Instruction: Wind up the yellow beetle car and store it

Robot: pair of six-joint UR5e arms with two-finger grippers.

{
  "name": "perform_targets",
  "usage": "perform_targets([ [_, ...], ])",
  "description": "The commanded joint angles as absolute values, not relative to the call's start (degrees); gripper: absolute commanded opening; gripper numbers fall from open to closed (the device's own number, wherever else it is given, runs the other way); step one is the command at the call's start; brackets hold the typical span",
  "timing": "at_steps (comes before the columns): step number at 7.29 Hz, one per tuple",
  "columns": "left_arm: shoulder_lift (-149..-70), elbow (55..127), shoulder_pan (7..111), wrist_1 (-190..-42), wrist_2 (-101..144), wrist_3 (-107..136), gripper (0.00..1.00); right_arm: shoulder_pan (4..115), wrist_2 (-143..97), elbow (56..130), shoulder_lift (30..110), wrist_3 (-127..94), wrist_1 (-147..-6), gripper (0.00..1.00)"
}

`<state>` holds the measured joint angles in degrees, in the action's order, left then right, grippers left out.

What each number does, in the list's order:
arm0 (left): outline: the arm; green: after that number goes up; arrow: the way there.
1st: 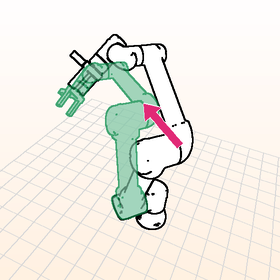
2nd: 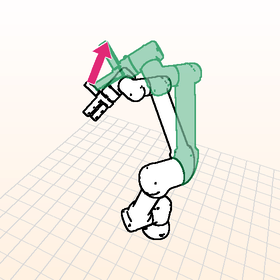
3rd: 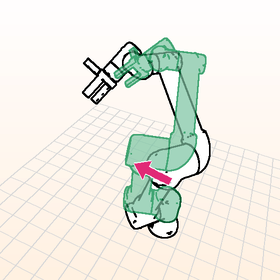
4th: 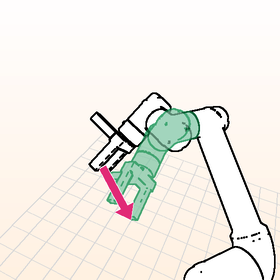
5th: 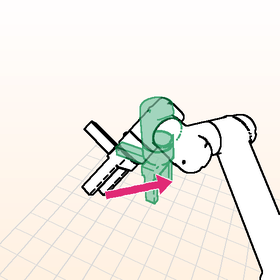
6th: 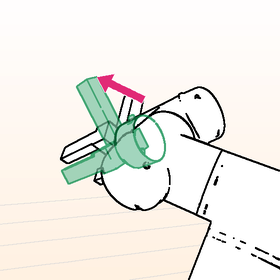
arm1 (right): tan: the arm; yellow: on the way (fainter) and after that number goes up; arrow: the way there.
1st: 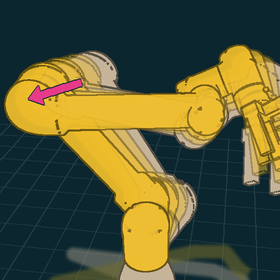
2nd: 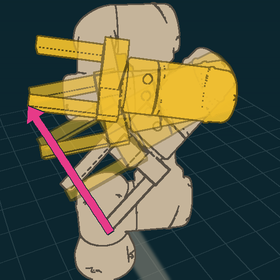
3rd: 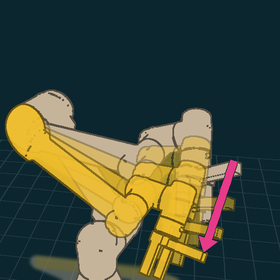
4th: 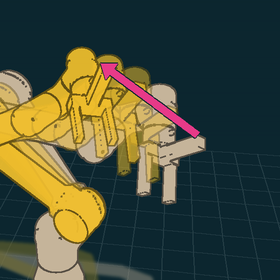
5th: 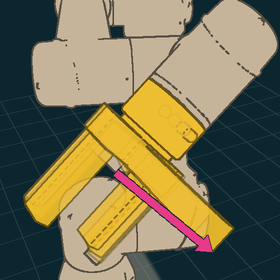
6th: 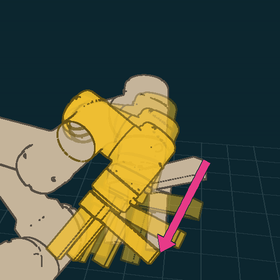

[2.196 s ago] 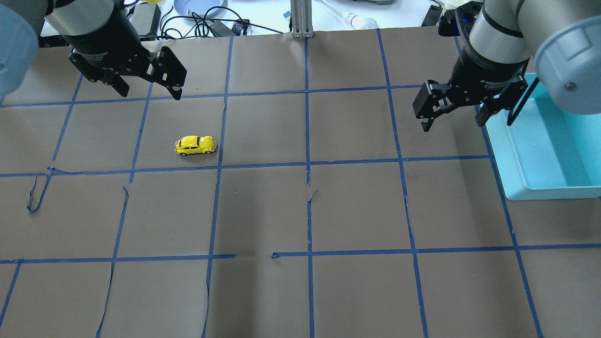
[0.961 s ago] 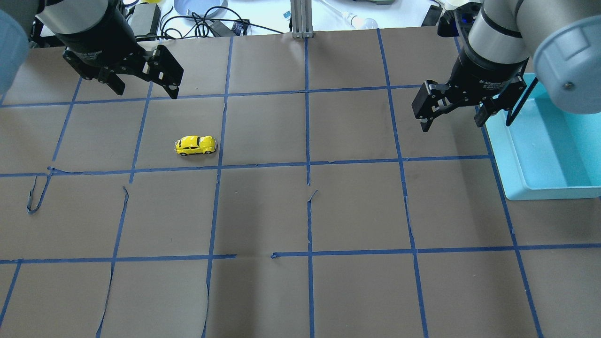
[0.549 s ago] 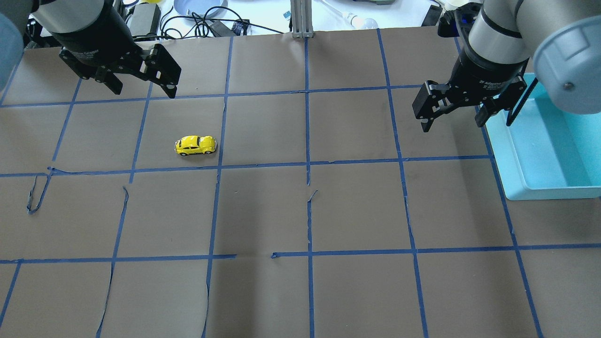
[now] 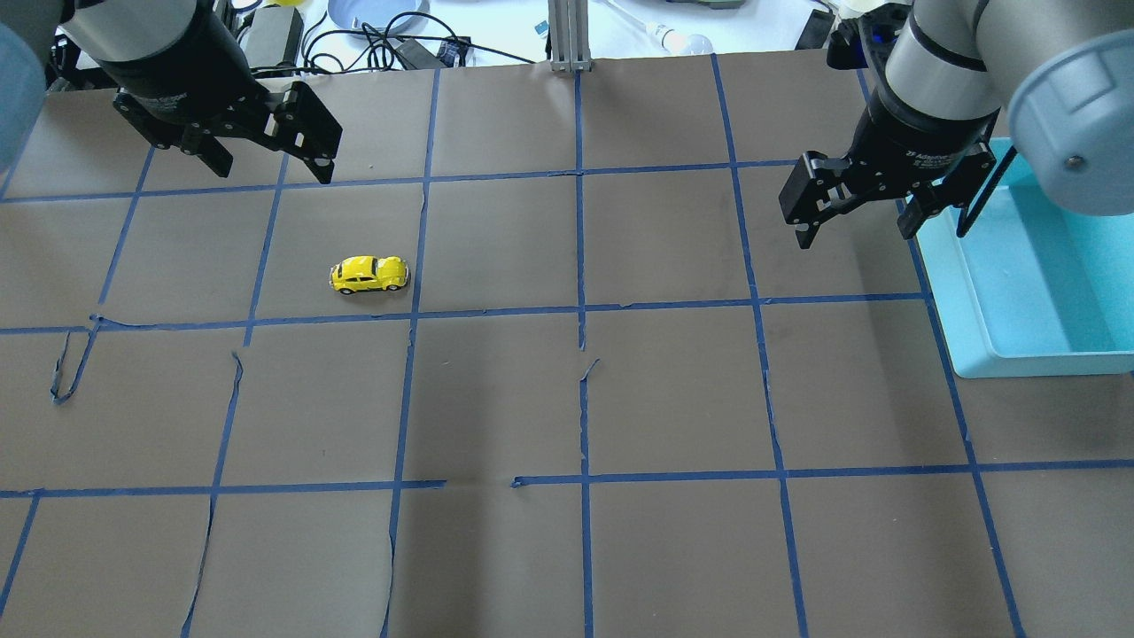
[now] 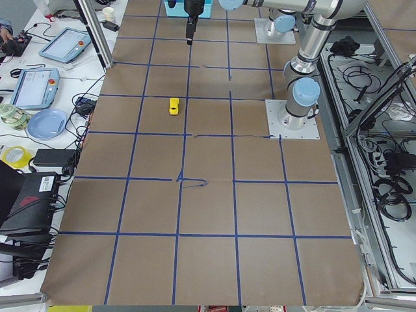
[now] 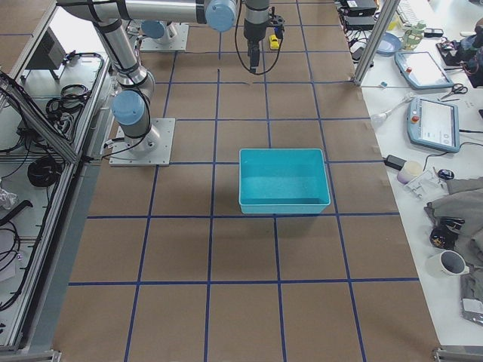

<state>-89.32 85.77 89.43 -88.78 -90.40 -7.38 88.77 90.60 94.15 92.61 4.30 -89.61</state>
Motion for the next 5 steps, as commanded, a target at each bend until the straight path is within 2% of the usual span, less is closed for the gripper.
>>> perform_targets([
  [1, -89.3, 85.69, 89.47, -88.86, -90.26, -7.38, 1.0, 88.77, 90.7, 93.95, 92.81, 4.31, -89.56, 1.0],
  [3, -89.65, 85.96, 89.73, -88.86, -90.18, -12.34, 0.99, 88.77, 90.62, 94.04, 92.81, 4.31, -89.56, 1.0],
  [5, -93.15, 86.3, 89.91, -83.79, -88.86, -28.29, 0.96, 88.77, 90.27, 94.13, 92.81, 4.31, -89.56, 1.0],
])
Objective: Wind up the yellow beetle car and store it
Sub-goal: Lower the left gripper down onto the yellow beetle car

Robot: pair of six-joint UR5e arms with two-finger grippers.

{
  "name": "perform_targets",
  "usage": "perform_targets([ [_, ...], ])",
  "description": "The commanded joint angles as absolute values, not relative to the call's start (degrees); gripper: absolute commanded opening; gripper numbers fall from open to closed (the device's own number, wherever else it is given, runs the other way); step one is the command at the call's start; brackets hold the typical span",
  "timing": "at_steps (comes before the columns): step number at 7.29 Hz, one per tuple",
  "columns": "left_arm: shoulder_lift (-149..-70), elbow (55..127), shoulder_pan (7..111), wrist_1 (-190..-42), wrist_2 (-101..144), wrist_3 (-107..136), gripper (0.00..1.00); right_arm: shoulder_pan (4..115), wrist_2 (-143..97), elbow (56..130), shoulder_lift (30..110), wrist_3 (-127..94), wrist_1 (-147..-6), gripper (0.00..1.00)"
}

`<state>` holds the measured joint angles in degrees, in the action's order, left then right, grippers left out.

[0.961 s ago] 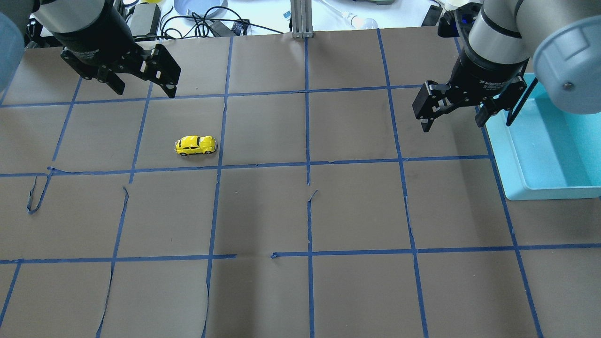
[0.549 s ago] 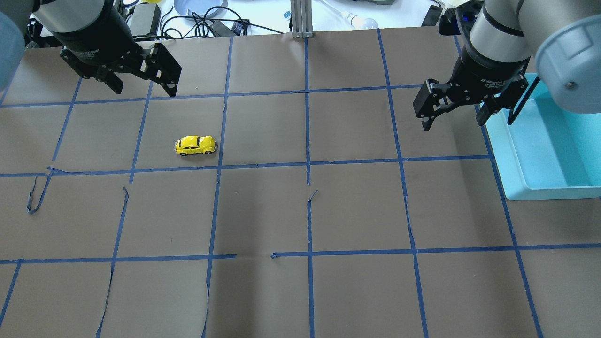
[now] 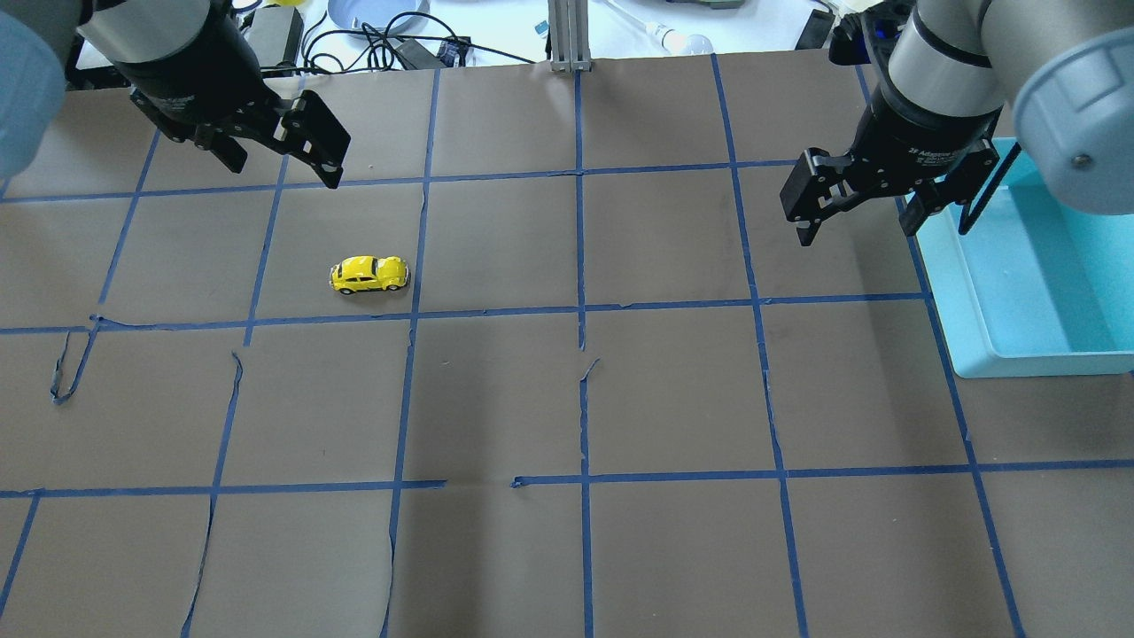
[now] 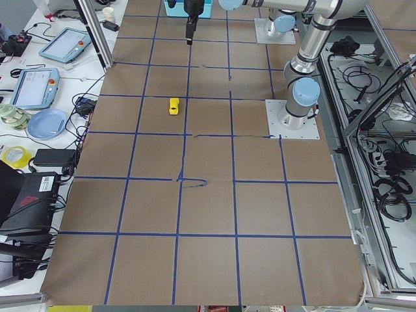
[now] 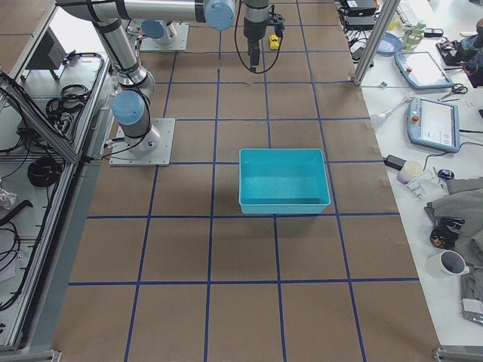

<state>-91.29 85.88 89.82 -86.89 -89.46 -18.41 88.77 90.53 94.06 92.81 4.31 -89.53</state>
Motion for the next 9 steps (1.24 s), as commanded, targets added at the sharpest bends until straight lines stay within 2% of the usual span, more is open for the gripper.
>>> perform_targets([
  [1, -93.69, 89.53, 89.91, -81.93, -88.86, -32.22, 0.97, 88.77, 90.61, 94.04, 92.81, 4.31, -89.56, 1.0],
  [3, -94.65, 99.36, 89.3, -74.8, -88.68, -46.08, 1.0, 88.77, 90.44, 94.04, 92.81, 4.31, -89.56, 1.0],
  [4, -96.31, 101.06, 89.21, -71.4, -88.68, -51.01, 1.0, 88.77, 90.61, 94.13, 92.73, 4.31, -89.56, 1.0],
  [7, -103.42, 100.9, 87.64, -64.11, -88.68, -75.09, 1.0, 88.77, 90.7, 94.13, 92.81, 4.39, -89.56, 1.0],
  [9, -109.22, 100.81, 87.01, -56.54, -86.42, -79.1, 1.0, 88.77, 90.62, 94.13, 92.72, 4.39, -89.56, 1.0],
])
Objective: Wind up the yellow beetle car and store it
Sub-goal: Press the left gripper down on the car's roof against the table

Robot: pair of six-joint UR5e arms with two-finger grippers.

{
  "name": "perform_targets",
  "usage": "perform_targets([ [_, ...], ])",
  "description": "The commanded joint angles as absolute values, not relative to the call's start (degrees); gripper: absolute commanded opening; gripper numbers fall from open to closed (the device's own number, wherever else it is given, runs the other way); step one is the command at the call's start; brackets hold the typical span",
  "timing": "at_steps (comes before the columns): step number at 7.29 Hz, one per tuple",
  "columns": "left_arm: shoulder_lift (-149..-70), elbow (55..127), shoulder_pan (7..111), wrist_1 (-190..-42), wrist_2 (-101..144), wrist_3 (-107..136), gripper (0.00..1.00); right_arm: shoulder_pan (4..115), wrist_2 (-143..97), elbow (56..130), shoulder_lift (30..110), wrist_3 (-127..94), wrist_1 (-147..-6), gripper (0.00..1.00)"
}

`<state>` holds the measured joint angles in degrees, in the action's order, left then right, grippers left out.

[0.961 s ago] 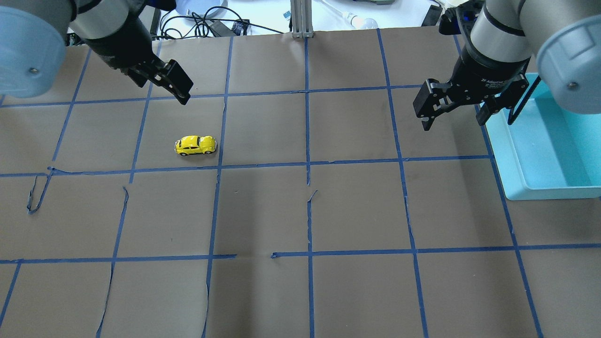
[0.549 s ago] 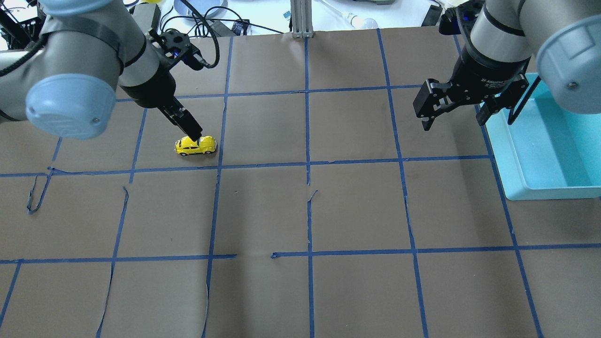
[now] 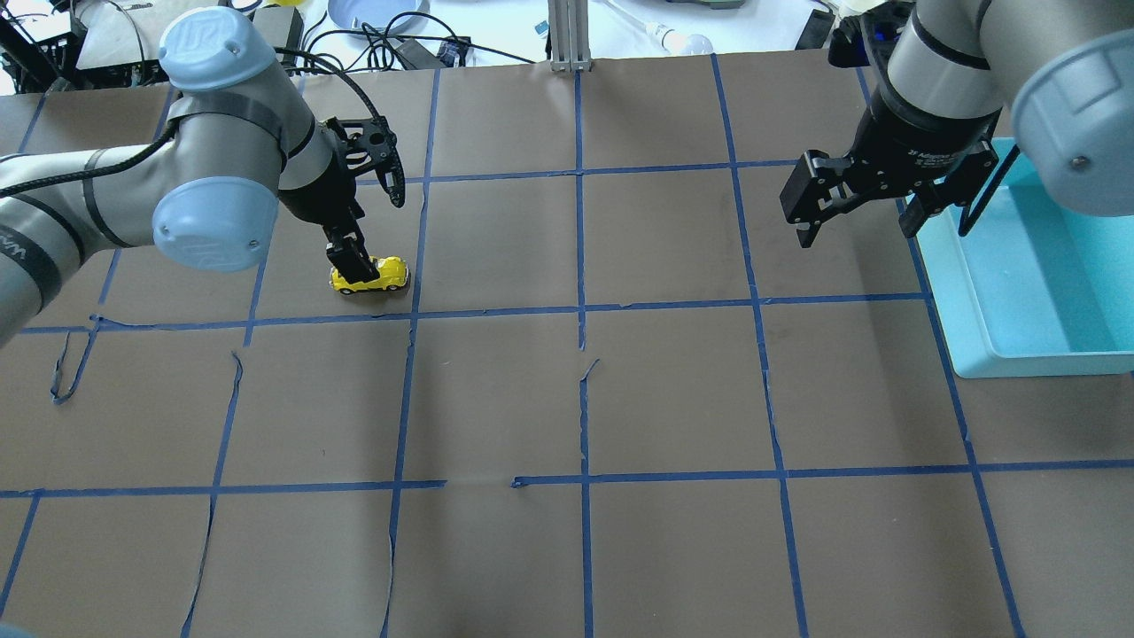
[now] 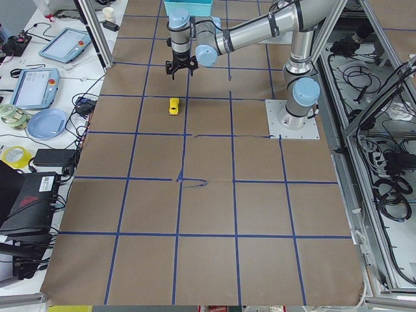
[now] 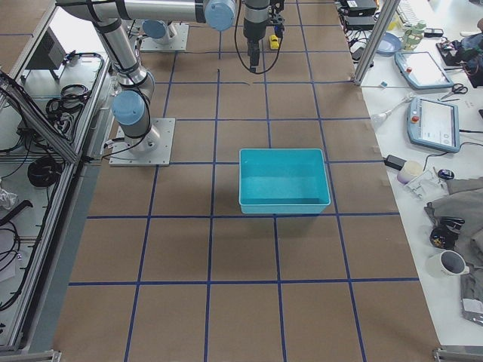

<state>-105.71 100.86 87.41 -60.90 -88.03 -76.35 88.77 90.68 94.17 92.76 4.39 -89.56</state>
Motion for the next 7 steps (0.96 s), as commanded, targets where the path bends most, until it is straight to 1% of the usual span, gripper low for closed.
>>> perform_targets([
  [1, -110.12, 100.9, 86.49, -56.08, -86.66, -79.54, 1.0, 88.77, 90.7, 94.13, 92.72, 4.48, -89.56, 1.0],
  [4, -112.5, 100.37, 86.13, -55.37, -87.36, -85.77, 1.0, 88.77, 90.62, 94.13, 92.72, 4.48, -89.56, 1.0],
  [6, -113.99, 99.23, 86.04, -55.46, -95.59, -88.33, 1.0, 88.77, 90.7, 94.22, 92.72, 4.48, -89.56, 1.0],
  [7, -114.52, 99.05, 85.96, -55.37, -95.8, -88.42, 1.0, 88.77, 90.7, 94.22, 92.64, 4.48, -89.56, 1.0],
])
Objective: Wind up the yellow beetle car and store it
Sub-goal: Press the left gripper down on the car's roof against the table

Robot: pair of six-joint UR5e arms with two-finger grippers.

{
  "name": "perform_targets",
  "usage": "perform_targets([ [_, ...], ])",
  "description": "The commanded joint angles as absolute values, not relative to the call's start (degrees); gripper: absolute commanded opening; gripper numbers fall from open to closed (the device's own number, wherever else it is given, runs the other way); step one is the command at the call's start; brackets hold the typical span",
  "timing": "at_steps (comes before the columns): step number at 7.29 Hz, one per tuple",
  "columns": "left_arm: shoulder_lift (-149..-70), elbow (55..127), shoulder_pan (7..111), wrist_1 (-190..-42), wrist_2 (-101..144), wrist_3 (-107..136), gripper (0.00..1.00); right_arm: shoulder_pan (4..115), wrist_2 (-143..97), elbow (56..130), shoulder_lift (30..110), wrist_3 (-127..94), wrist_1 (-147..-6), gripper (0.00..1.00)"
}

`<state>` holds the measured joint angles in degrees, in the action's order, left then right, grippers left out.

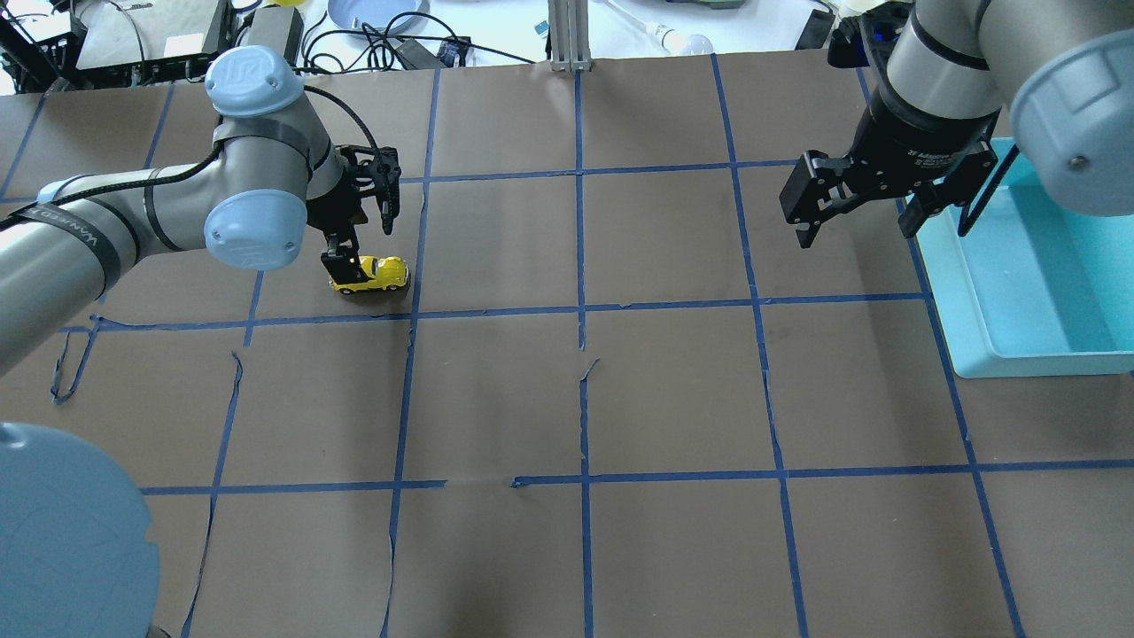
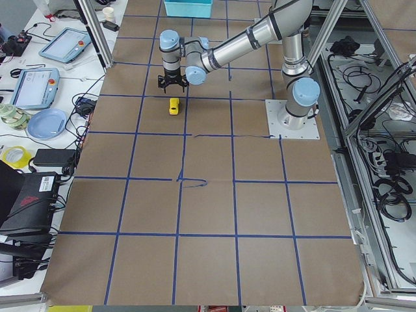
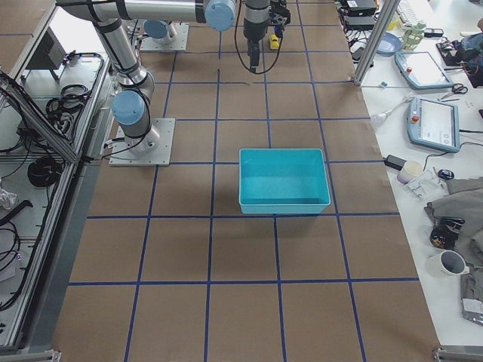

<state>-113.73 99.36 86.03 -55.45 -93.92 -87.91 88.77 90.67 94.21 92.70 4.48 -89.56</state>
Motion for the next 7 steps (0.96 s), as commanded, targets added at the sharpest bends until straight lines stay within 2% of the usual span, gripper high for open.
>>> perform_targets([
  [1, -116.0, 99.05, 85.96, -54.33, -95.54, -88.94, 1.0, 88.77, 90.7, 94.22, 92.72, 4.48, -89.56, 1.0],
  [4, -117.24, 99.49, 86.04, -53.97, -94.22, -89.03, 1.0, 88.77, 90.7, 94.22, 92.64, 4.48, -89.56, 1.0],
  [6, -117.68, 99.14, 86.04, -53.96, -94.31, -90.69, 0.94, 88.77, 90.7, 94.22, 92.64, 4.57, -89.56, 1.0],
  [7, -117.95, 99.49, 85.96, -52.31, -94.31, -93.4, 0.94, 88.77, 90.7, 94.22, 92.72, 4.57, -89.56, 1.0],
])
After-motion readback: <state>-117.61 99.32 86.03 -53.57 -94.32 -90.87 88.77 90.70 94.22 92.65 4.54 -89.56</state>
